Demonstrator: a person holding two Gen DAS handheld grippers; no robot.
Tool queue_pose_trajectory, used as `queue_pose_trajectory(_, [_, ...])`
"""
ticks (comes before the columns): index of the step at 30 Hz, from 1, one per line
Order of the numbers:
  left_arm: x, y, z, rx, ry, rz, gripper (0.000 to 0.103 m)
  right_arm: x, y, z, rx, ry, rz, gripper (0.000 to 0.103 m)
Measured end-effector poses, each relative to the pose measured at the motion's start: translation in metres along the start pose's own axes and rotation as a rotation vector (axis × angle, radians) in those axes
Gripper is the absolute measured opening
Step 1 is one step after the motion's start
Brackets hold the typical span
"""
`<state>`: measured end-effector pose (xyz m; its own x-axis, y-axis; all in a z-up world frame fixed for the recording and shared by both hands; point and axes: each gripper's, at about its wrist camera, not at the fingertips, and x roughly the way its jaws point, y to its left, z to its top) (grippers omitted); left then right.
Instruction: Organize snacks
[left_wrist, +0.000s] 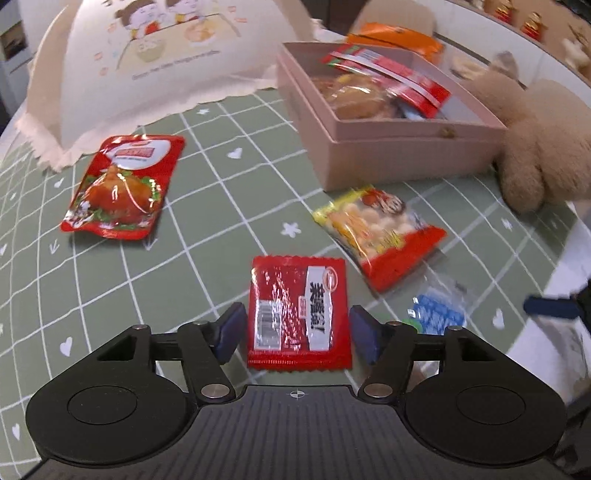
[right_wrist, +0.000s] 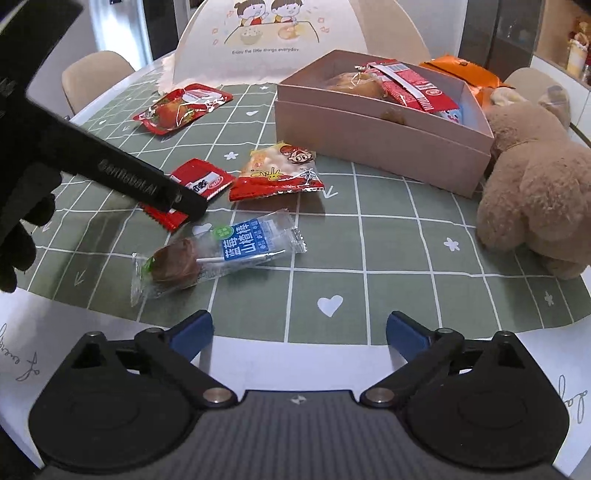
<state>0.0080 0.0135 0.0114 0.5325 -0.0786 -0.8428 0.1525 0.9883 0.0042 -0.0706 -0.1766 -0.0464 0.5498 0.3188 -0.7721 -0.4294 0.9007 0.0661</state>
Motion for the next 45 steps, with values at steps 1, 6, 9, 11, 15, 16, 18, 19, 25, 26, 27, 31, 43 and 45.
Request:
queue_pose_trajectory(1, [0.001,0.0,0.002,-0.008,0.0,0.001,0.067,0.0,0.0,-0.001,0.0,-0.004,0.001,0.101])
queue_pose_trajectory(6, [0.003,-0.011,0.0,0.014,-0.016,0.056,0.068,-0.001,0.001,-0.004,-0.002,-0.025,0.002,0.103])
queue_pose_trajectory(9, [0.0,-0.011,-0.004,-0.018,-0.024,0.051,0.066,-0.001,0.002,-0.004,0.008,-0.023,-0.005,0.103])
queue_pose_trajectory(11, [-0.005,-0.008,-0.01,-0.048,-0.022,0.037,0.066,-0.001,0.003,-0.003,0.014,-0.008,-0.008,0.103])
queue_pose_trajectory(15, [-0.02,-0.001,-0.03,-0.127,-0.003,0.059,0.066,-0.002,0.003,-0.003,-0.021,0.013,0.015,0.103])
queue_pose_trajectory(16, [-0.024,0.0,-0.035,-0.147,0.005,0.072,0.066,-0.003,0.003,-0.004,-0.031,0.017,0.024,0.103])
queue_pose_trajectory(18, [-0.029,0.006,-0.042,-0.178,0.013,0.083,0.066,-0.003,0.001,-0.002,-0.048,0.04,0.039,0.103])
queue_pose_trajectory(19, [-0.032,0.01,-0.045,-0.19,0.015,0.085,0.066,-0.003,0.0,0.0,-0.049,0.055,0.045,0.102])
queue_pose_trajectory(25, [-0.043,0.029,-0.059,-0.253,0.011,0.086,0.066,-0.017,-0.005,0.034,-0.006,0.052,0.103,0.093])
queue_pose_trajectory(26, [-0.045,0.032,-0.062,-0.258,0.007,0.085,0.066,-0.022,-0.003,0.044,-0.005,0.03,0.113,0.093])
queue_pose_trajectory(27, [-0.047,0.035,-0.064,-0.265,0.003,0.083,0.066,-0.025,-0.002,0.055,-0.009,0.013,0.121,0.093])
queue_pose_trajectory(31, [-0.055,0.051,-0.074,-0.324,-0.012,0.087,0.066,-0.02,0.017,0.114,0.013,-0.021,0.159,0.093])
queue_pose_trajectory(43, [-0.091,0.116,-0.132,-0.564,-0.109,0.067,0.065,0.131,0.129,0.255,0.168,0.064,0.101,0.093])
queue_pose_trajectory(45, [-0.093,0.114,-0.134,-0.55,-0.107,0.061,0.065,0.151,0.143,0.268,0.168,0.043,0.046,0.093])
